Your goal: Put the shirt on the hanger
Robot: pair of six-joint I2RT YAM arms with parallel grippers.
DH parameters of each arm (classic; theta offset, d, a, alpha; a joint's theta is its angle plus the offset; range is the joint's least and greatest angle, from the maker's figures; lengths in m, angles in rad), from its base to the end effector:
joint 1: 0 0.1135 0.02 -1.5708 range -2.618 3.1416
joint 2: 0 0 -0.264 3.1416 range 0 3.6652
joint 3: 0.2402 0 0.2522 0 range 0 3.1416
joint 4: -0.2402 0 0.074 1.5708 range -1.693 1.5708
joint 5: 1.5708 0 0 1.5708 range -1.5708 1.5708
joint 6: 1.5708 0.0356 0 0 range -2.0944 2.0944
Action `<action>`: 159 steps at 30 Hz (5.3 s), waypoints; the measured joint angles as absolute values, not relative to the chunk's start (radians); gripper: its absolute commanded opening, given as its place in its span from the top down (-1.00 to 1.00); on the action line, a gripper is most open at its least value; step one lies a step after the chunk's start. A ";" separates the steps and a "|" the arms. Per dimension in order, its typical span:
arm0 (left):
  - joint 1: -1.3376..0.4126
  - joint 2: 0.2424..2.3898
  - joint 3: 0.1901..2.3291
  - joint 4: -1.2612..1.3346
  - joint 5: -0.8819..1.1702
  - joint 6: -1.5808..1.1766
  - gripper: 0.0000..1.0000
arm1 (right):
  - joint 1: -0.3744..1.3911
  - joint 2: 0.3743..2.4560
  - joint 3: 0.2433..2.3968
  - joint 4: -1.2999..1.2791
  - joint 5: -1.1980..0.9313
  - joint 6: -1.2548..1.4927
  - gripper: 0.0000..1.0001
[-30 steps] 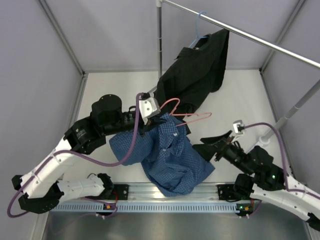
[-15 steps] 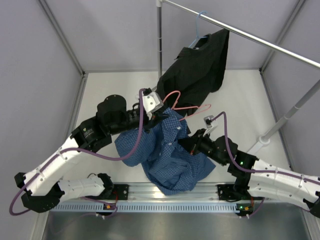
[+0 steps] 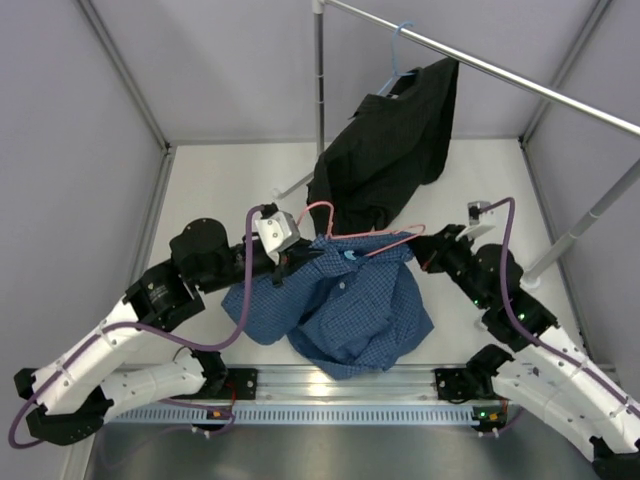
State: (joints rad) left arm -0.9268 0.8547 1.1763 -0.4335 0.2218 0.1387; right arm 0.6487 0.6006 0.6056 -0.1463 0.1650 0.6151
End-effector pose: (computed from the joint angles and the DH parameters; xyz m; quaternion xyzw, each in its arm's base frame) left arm 0.0947 -0.1392 0.4349 0.4399 0.6008 -0.3305 0.5799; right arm 0.1270 0.0889 0.3086 0.0414 0.7535 0.3356 0.5638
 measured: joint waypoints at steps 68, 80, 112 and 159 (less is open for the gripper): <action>-0.995 1.225 1.290 -0.656 0.114 0.251 1.00 | 0.168 1.007 1.166 -0.627 -0.295 0.326 1.00; -0.992 1.244 1.446 -0.607 -0.094 -0.029 1.00 | 0.492 0.635 0.807 -0.352 -0.294 0.583 1.00; -0.845 1.028 1.127 -0.303 0.688 0.015 1.00 | 0.772 0.707 1.281 -0.535 -0.391 0.253 -0.31; -0.846 0.489 0.698 -0.123 0.182 -0.185 -0.94 | 0.844 0.697 1.475 -0.576 -0.110 0.081 1.00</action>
